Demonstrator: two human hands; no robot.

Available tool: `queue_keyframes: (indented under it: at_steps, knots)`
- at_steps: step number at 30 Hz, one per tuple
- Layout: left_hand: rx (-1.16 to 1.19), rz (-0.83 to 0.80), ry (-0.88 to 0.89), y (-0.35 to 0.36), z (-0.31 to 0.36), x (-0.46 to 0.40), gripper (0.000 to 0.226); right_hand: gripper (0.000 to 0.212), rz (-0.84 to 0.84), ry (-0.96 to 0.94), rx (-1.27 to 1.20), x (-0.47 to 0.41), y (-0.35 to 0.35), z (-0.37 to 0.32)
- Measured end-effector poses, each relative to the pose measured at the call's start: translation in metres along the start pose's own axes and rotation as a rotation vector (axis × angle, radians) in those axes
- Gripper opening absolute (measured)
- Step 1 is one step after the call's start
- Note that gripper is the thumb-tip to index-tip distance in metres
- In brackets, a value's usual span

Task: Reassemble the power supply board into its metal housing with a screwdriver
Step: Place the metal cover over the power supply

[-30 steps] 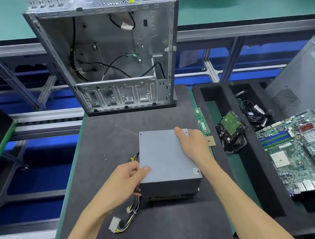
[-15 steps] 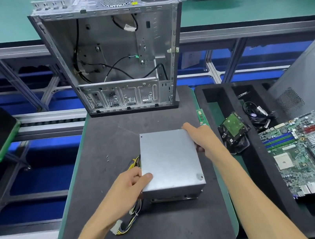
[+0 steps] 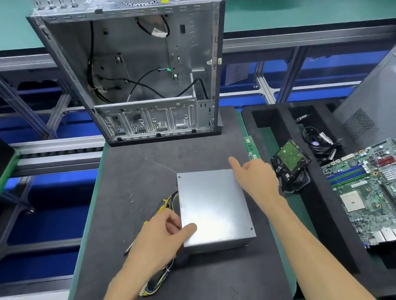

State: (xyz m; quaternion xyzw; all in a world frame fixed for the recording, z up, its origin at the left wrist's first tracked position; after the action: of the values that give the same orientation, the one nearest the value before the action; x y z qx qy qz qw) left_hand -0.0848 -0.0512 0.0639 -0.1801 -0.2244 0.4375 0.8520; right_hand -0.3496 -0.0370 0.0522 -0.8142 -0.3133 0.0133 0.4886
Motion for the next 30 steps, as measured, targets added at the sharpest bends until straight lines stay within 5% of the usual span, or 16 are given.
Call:
queue_keyframes:
  at_steps: [4, 8, 11, 21, 27, 30]
  knots:
    - [0.030, -0.080, -0.152, 0.007, -0.011, -0.003, 0.049, 0.063, -0.010, 0.067, -0.067, 0.005, 0.007, 0.018]
    - [0.087, -0.090, -0.152, 0.016, -0.014, -0.006, 0.048, 0.067, -0.416, 0.258, -0.342, 0.018, 0.021, 0.025]
    - [0.197, -0.057, -0.147, 0.017, -0.014, -0.007, 0.042, 0.070, -0.549, 0.262, -0.374, 0.026, 0.024, 0.029]
    - [0.506, 0.084, 0.061, 0.022, -0.004, 0.000, 0.036, 0.076, -0.514, 0.151, -0.784, 0.056, 0.010, 0.023]
    - [0.337, 0.081, 0.254, 0.020, -0.005, 0.005, 0.039, 0.078, -0.285, -0.344, -0.816, 0.066, 0.007, 0.037]
    - [0.220, 0.035, 0.278, 0.020, -0.010, 0.018, 0.039, 0.100, -0.335, -0.329, -0.819, 0.072, 0.012, 0.056]
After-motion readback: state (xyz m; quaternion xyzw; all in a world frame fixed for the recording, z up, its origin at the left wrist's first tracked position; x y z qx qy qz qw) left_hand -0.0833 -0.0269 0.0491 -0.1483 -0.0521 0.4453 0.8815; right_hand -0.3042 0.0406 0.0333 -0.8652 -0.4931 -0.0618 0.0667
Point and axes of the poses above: each hand's wrist, its own x-axis away from the middle knuckle, its own y-axis out of the palm, z = x × y, the point moved 1 cm from there along -x, towards the middle knuckle, and after that the axes turned 11 degrees about y, right-handed, at the moved point
